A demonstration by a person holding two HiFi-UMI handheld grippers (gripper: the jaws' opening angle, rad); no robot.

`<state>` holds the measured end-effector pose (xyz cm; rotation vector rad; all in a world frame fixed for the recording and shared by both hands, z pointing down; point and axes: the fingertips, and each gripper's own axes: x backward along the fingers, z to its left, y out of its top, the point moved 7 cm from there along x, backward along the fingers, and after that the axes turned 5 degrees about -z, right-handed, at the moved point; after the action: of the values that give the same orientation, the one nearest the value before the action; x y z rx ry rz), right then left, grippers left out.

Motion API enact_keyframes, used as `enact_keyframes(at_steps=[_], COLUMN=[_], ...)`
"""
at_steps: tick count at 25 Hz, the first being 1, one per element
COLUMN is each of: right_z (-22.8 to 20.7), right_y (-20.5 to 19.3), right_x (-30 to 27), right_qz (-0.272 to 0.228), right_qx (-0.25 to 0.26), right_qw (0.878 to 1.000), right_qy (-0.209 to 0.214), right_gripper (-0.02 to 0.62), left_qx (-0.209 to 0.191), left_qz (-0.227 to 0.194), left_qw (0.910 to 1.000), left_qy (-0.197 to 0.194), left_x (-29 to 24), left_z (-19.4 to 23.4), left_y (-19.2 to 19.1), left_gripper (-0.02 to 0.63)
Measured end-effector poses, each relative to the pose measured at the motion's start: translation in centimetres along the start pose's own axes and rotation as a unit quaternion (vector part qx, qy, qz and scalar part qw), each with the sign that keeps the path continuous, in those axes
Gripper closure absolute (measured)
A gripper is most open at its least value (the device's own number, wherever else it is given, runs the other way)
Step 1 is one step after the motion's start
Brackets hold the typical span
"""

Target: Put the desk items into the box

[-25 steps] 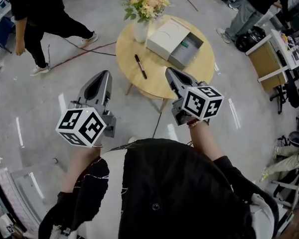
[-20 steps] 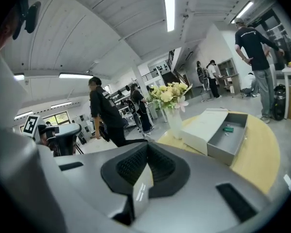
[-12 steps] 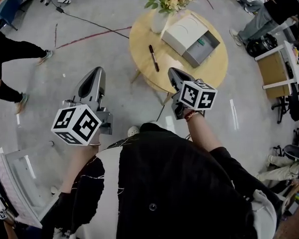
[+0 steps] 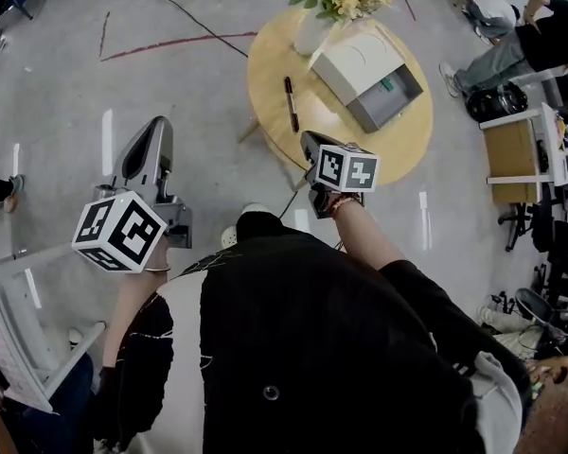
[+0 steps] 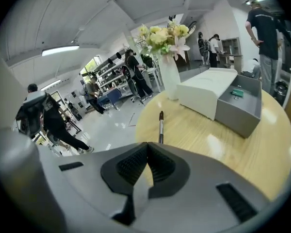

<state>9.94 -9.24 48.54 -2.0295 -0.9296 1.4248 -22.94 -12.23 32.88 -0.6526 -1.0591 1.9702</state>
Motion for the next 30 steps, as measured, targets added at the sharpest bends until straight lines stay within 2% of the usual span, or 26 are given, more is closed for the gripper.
enact_keyframes(at_steps=[4,7,10,22,30], right_z=[-1.5,-2.2,-2.2,-2.1,-2.2], right_y=[-0.5,-0.4,0.2,0.6,0.4], right_x=[-1.7,-2.6,-3.5,-6.6,-7.7], right_qz=[0.047,0.07,0.081,0.123,0.146], right_qx=[0.005,0.011,0.02,0.06,0.077], right_qw=[0.999,0.997,0.997,0.99,0.986], right_qy=[-0.009,-0.009,0.005,0.015,-0.01], right_gripper=[0.591,0.558,0.524,0.509,0.493], left_qx=[0.005,0.013,0.015,0.024,0.024], left_qz=[-0.005,-0.012,-0.012,-0.035,-0.049], left_qw=[0.9998,0.9992,0.9985,0.9935,0.9909], left_qy=[0.019,0.036,0.05,0.106,0.123], left_x=[-0.3,-0.3,-0.1,1.2,2.0], left_z=[0.0,0.1,0.2,1.1,1.7], left_y=[-0.1,-0.1,-0.3,-0.3,0.6], left_gripper=[0.597,0.597,0.597,0.597,0.597])
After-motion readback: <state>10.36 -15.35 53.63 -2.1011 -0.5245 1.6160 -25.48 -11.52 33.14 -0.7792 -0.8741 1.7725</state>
